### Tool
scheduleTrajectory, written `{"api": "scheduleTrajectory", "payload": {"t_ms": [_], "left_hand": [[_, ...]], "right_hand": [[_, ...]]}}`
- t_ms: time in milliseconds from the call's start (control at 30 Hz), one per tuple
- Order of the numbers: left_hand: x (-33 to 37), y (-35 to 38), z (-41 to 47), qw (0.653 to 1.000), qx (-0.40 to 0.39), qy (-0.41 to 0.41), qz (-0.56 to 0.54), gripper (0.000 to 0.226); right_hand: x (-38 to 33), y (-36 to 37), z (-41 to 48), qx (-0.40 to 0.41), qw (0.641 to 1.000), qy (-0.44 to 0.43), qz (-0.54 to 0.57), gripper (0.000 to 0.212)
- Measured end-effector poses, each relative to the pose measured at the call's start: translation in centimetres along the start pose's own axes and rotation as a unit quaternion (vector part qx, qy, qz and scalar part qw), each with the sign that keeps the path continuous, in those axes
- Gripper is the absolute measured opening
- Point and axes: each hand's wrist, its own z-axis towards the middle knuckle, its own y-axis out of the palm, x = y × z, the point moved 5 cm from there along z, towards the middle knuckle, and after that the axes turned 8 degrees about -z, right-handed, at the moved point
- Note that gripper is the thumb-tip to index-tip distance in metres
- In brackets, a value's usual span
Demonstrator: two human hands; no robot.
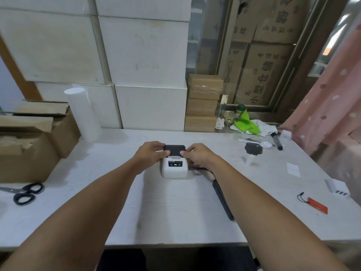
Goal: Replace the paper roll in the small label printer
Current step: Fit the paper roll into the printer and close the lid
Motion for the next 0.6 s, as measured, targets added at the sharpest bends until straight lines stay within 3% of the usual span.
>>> {"api": "scheduleTrajectory", "payload": {"t_ms": [67,167,267,367,600], "left_hand": [[-0.1,-0.3,0.0,1.000,-0.002,0.005,-0.007,0.050],[-0.4,-0.2,-0.4,1.000,-0.006,0.015,-0.012,0.052],[0.0,0.2,-1.4,0.999,-0.031,0.026,-0.024,0.051],[0.1,0.0,-2.5,0.997,-0.053,0.041,-0.022,0.053],[-1.2,0.7,-3.2,0.991,-0.059,0.055,0.109,0.087]], "right_hand": [[-1.4,-0.4,-0.4,0.026,0.991,-0.035,-0.125,0.037],[-4.1,-0.8,-2.2,0.114,0.932,-0.122,-0.321,0.029],[-5.2,-0.1,-3.0,0.078,0.912,-0.215,-0.340,0.023],[-5.7,0.4,-3.2,0.025,0.897,-0.256,-0.360,0.022],[-6.0,1.1,-3.6,0.060,0.872,-0.278,-0.398,0.008]]}}
